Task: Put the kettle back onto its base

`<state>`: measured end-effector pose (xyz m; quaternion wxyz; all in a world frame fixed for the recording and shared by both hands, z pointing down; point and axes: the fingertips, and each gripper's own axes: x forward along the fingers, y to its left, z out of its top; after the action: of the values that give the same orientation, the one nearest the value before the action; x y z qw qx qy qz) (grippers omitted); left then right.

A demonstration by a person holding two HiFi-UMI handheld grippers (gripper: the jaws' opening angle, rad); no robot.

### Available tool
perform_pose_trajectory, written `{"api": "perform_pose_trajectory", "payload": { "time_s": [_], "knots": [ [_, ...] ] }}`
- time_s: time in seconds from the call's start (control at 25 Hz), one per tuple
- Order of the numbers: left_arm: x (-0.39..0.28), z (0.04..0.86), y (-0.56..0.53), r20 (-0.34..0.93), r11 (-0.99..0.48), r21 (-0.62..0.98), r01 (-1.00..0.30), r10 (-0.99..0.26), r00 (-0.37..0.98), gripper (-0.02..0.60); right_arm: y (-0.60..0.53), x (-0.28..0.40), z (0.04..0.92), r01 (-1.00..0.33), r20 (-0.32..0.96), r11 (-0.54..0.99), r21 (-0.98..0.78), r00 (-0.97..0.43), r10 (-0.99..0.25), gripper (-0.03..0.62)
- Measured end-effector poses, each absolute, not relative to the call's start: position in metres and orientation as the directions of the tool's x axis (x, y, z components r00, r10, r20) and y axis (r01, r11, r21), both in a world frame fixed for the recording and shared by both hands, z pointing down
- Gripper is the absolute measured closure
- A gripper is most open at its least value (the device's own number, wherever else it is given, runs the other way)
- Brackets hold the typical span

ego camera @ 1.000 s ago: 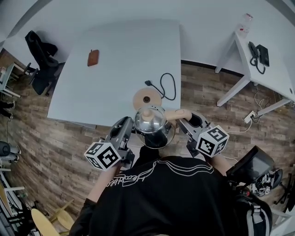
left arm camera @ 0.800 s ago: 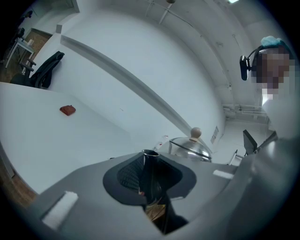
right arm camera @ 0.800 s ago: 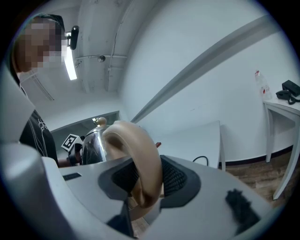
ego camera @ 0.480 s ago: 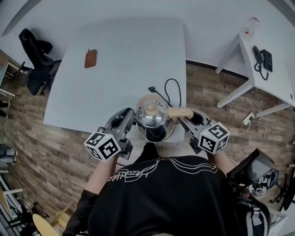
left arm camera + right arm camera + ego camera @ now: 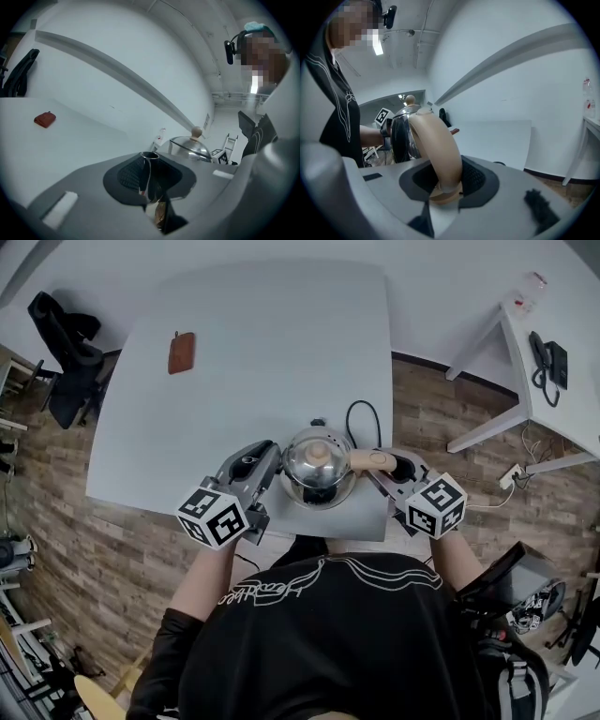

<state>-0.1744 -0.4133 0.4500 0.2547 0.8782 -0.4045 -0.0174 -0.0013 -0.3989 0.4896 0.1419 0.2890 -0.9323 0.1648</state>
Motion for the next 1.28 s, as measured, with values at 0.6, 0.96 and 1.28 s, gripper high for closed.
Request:
{"api": "perform_pose_trajectory", "payload": {
  "time_s": [0.6, 0.96, 1.28],
  "knots": [
    [-0.172, 0.471, -0.419, 0.201, -0.578, 0.378, -0.723, -0.711, 0.673, 0.526, -0.409, -0.004, 0.529, -0.621, 0.398, 0.746, -0.241, -0.764, -0.508, 0.479],
    [-0.168, 0.474, -0.423, 0.186, -0.581, 0.374, -0.723, -0.717, 0.672, 0.526, -0.413, 0.000, 0.530, -0.623, 0.400, 0.746, -0.235, -0.762, -0.510, 0.479],
    [-0.170, 0.482, -0.421, 0.192, -0.575, 0.383, -0.723, -0.716, 0.671, 0.526, -0.410, -0.002, 0.535, -0.633, 0.410, 0.742, -0.221, -0.751, -0.519, 0.479]
  ]
}}
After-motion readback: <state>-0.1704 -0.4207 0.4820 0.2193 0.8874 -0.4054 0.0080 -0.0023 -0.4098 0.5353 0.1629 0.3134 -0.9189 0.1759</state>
